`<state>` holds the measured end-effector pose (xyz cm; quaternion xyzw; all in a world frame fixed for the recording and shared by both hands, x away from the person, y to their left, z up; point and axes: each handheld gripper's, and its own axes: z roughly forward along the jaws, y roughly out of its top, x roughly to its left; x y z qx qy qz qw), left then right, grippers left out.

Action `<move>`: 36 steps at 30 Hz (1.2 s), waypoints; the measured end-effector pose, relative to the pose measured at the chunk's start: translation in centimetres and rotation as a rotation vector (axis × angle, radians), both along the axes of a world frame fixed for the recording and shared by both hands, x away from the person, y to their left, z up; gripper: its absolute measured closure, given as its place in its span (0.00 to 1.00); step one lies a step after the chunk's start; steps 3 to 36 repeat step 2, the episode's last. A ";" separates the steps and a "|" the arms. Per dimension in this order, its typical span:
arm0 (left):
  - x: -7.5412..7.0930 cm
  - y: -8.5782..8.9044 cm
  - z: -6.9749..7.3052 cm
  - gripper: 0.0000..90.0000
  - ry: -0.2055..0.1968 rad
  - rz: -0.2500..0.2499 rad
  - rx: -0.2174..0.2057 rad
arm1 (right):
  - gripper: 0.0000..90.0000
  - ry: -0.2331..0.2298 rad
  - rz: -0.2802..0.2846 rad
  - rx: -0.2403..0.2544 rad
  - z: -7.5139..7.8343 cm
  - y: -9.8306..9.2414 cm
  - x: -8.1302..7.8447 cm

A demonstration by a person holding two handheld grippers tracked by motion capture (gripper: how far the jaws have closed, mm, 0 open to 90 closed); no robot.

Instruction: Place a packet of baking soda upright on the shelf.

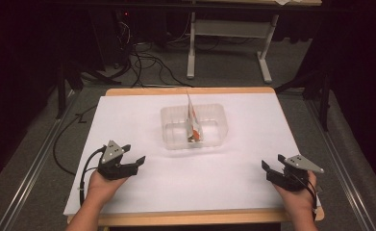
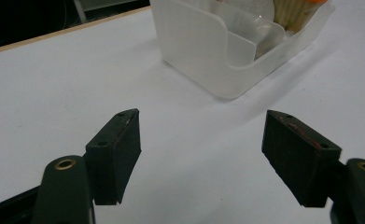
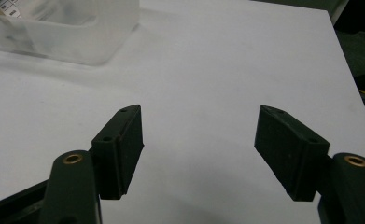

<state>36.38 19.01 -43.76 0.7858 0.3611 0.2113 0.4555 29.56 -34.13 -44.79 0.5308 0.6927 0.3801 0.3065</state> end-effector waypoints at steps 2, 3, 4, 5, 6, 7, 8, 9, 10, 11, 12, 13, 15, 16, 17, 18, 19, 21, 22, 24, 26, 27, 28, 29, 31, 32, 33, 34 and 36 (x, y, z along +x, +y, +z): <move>0.0 0.0 0.0 0.32 0.001 0.001 -0.002 | 0.35 -0.004 0.003 0.001 0.0 0.1 0.0; 0.0 0.0 0.0 0.32 0.001 0.001 -0.002 | 0.35 -0.004 0.003 0.001 0.0 0.1 0.0; 0.0 0.0 0.0 0.32 0.001 0.001 -0.002 | 0.35 -0.004 0.003 0.001 0.0 0.1 0.0; 0.0 0.0 0.0 0.32 0.001 0.001 -0.002 | 0.35 -0.004 0.003 0.001 0.0 0.1 0.0; 0.0 0.0 0.0 0.32 0.001 0.001 -0.002 | 0.35 -0.004 0.003 0.001 0.0 0.1 0.0; 0.0 0.0 0.0 0.32 0.001 0.001 -0.002 | 0.35 -0.004 0.003 0.001 0.0 0.1 0.0; 0.0 0.0 0.0 0.32 0.001 0.001 -0.002 | 0.35 -0.004 0.003 0.001 0.0 0.1 0.0; 0.0 0.0 0.0 0.32 0.001 0.001 -0.002 | 0.35 -0.004 0.003 0.001 0.0 0.1 0.0; 0.0 0.0 0.0 0.32 0.001 0.001 -0.002 | 0.35 -0.004 0.003 0.001 0.0 0.1 0.0; 0.0 0.0 0.0 0.32 0.001 0.001 -0.002 | 0.35 -0.004 0.003 0.001 0.0 0.1 0.0; 0.0 0.0 0.0 0.32 0.001 0.001 -0.002 | 0.35 -0.004 0.003 0.001 0.0 0.1 0.0; 0.0 0.0 0.0 0.32 0.001 0.001 -0.002 | 0.35 -0.004 0.003 0.001 0.0 0.1 0.0; 0.0 0.0 0.0 0.32 0.001 0.001 -0.002 | 0.35 -0.004 0.003 0.001 0.0 0.1 0.0; 0.0 0.0 0.0 0.32 0.001 0.001 -0.002 | 0.35 -0.004 0.003 0.001 0.0 0.1 0.0; 0.0 0.0 0.0 0.32 0.001 0.001 -0.002 | 0.35 -0.004 0.003 0.001 0.0 0.1 0.0; 0.0 0.0 0.0 0.32 0.001 0.001 -0.002 | 0.35 -0.004 0.003 0.001 0.0 0.1 0.0; 0.0 0.0 0.0 0.32 0.001 0.001 -0.002 | 0.35 -0.004 0.003 0.001 0.0 0.1 0.0; 0.0 0.0 0.0 0.32 0.001 0.001 -0.002 | 0.35 -0.004 0.003 0.001 0.0 0.1 0.0; 0.0 0.0 0.0 0.32 0.001 0.001 -0.002 | 0.35 -0.004 0.003 0.001 0.0 0.1 0.0; 0.0 0.0 0.0 0.32 0.001 0.001 -0.002 | 0.35 -0.004 0.003 0.001 0.0 0.1 0.0; 0.0 0.0 0.0 0.32 0.001 0.001 -0.002 | 0.35 -0.004 0.003 0.001 0.0 0.1 0.0; 0.0 0.0 0.0 0.32 0.001 0.001 -0.002 | 0.35 -0.004 0.003 0.001 0.0 0.1 0.0; 0.0 0.0 0.0 0.32 0.001 0.001 -0.002 | 0.35 -0.004 0.003 0.001 0.0 0.1 0.0; 0.0 0.0 0.0 0.32 0.001 0.001 -0.002 | 0.35 -0.004 0.003 0.001 0.0 0.1 0.0; 0.0 0.0 0.0 0.32 0.001 0.001 -0.002 | 0.35 -0.004 0.003 0.001 0.0 0.1 0.0; 0.0 0.0 0.0 0.32 0.001 0.001 -0.002 | 0.35 -0.004 0.003 0.001 0.0 0.1 0.0; 0.0 0.0 0.0 0.32 0.001 0.001 -0.002 | 0.35 -0.004 0.003 0.001 0.0 0.1 0.0; 0.0 0.0 0.0 0.32 0.001 0.001 -0.002 | 0.35 -0.004 0.003 0.001 0.0 0.1 0.0; 0.0 0.0 0.0 0.32 0.001 0.001 -0.002 | 0.35 -0.004 0.003 0.001 0.0 0.1 0.0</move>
